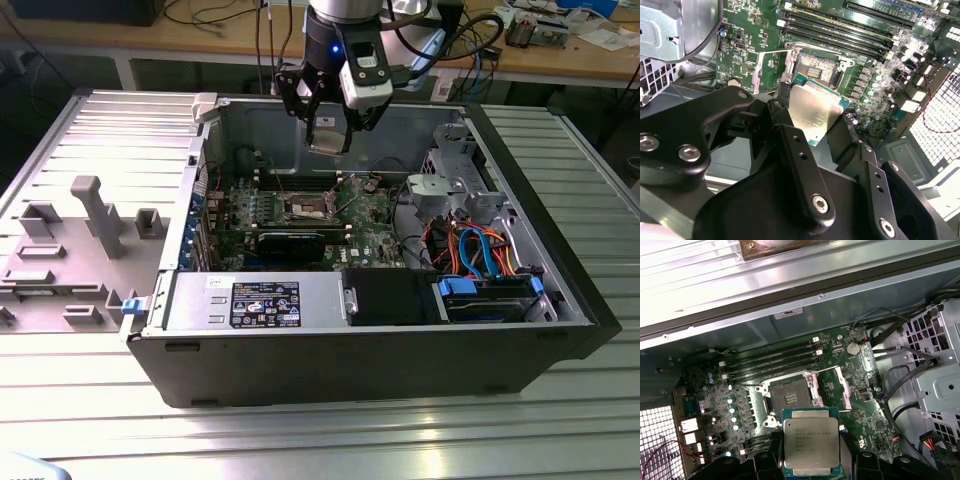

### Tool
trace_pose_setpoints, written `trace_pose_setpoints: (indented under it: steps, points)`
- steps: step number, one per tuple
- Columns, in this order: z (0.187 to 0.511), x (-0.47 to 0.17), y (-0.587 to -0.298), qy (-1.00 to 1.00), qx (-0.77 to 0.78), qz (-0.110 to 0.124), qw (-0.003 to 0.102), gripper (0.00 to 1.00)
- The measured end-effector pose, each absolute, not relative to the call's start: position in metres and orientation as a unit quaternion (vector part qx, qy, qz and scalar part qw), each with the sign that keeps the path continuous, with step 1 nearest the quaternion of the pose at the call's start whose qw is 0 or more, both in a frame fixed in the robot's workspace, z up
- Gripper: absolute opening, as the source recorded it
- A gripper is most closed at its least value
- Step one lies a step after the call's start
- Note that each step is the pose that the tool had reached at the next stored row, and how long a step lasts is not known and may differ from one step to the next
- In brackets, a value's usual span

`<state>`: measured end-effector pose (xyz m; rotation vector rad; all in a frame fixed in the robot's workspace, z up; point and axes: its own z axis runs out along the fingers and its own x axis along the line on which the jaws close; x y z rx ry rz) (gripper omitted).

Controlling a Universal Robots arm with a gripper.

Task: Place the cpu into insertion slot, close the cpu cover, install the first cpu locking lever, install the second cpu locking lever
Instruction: 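Place the cpu into insertion slot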

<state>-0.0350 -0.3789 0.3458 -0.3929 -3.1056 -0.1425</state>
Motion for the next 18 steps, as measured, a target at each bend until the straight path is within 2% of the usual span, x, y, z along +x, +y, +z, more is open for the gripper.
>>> trace_pose_setpoints:
  steps: [18]
  points:
    - [0.3451, -0.0350, -0.3789, -0.987, -0.153, -0.046, 0.003, 0.54]
